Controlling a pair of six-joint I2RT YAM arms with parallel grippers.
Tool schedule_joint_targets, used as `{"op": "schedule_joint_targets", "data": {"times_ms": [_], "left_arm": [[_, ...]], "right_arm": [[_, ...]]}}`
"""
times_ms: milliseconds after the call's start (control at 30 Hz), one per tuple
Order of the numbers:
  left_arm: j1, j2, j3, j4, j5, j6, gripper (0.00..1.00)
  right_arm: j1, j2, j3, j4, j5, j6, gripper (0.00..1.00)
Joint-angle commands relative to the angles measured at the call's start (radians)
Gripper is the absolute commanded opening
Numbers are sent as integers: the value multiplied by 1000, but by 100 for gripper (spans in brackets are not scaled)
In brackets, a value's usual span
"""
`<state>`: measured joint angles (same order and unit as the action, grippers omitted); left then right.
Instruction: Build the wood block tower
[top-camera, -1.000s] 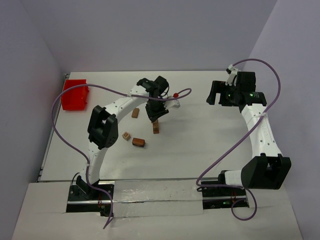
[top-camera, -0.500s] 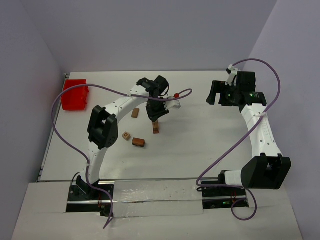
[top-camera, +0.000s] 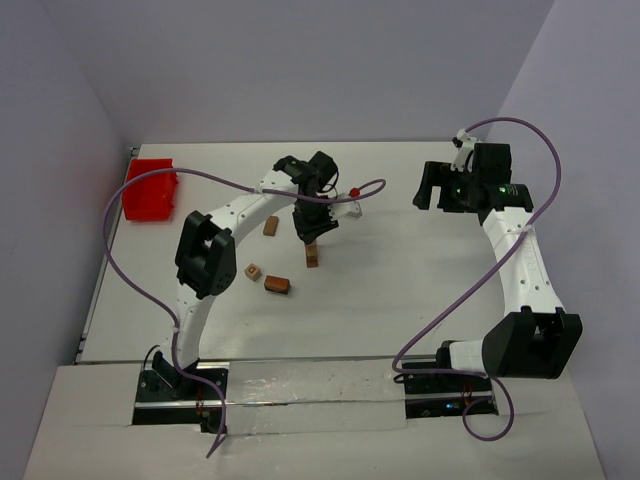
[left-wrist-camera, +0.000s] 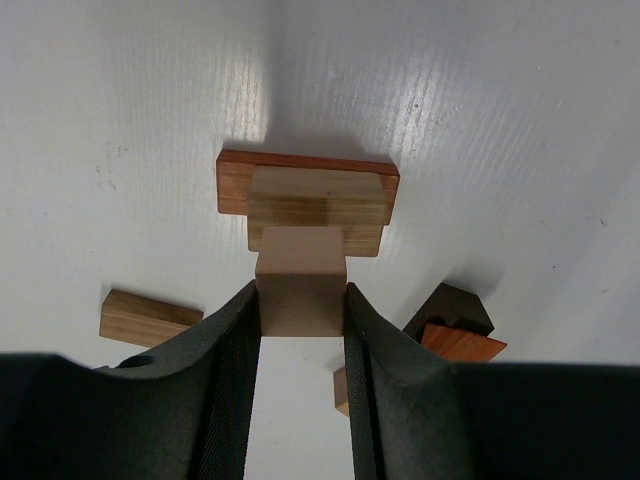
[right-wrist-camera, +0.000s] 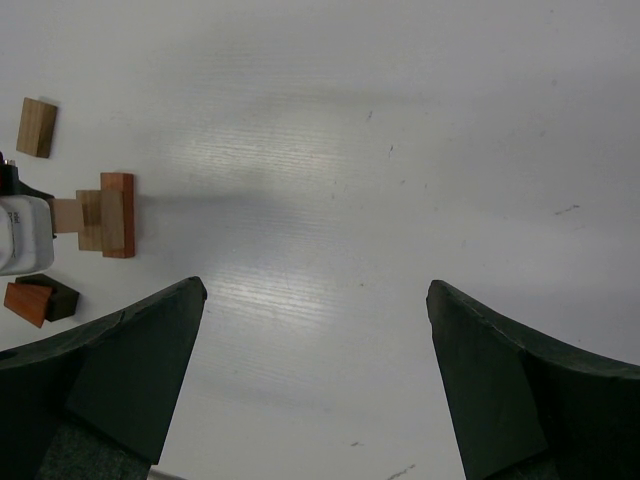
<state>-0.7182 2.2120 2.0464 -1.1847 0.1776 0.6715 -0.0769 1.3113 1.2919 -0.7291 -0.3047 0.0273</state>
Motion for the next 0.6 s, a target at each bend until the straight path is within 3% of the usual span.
{"op": "schedule_joint_targets", "data": {"times_ms": [0, 567], "left_arm": [[-6, -5, 37, 15, 31, 25, 16], [-6, 33, 72, 25, 4, 29, 16]], "right_arm": [[-6, -8, -3, 14, 1, -9, 100], [-4, -6, -14, 20, -2, -9, 100]]}}
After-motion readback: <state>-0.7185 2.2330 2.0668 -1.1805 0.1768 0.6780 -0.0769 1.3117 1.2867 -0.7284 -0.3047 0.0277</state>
